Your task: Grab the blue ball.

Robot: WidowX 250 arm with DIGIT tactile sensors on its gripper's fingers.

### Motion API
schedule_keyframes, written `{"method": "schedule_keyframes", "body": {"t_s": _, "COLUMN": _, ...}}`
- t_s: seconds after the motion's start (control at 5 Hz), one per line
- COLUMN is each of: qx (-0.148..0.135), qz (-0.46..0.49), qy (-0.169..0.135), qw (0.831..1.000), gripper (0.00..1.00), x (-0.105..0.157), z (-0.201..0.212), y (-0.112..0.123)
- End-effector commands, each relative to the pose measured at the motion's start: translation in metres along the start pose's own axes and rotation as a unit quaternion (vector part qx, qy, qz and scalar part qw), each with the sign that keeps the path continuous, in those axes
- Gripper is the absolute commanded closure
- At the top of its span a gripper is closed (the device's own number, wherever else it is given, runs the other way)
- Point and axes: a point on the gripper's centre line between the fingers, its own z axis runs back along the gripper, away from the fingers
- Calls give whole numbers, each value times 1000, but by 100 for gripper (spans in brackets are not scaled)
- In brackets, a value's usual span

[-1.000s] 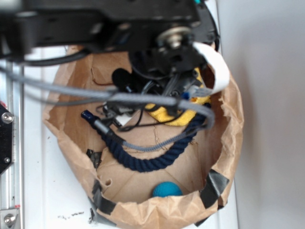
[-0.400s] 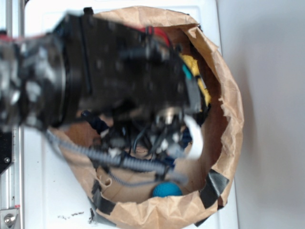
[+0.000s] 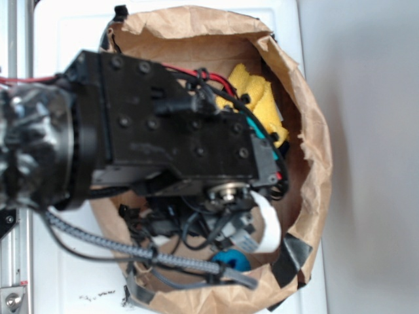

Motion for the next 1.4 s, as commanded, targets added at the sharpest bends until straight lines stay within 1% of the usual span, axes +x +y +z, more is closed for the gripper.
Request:
{"method": "schedule_keyframes", "body": {"t_s": 0.0, "qx": -9, "qz": -8, "qy": -90, "qw": 996, "gripper": 0, "x": 28, "z": 31, "y": 11}}
{"method": "schedule_keyframes", "body": {"t_s": 0.8, "qx": -9, "qz": -8, "qy": -90, "qw": 996, "gripper": 0, "x": 28, "z": 31, "y": 11}}
{"method": "schedule_keyframes", "body": {"t_s": 1.0, "qx": -2, "qz": -22, "qy": -75, "qw": 997, "gripper": 0, "x": 32, "z": 14, "y": 7}}
{"method": "schedule_keyframes", "body": {"t_s": 1.2, "qx": -13, "qz": -49, "qy": -54, "qw": 997, "gripper": 0, "x": 39, "z": -1, "y": 1}}
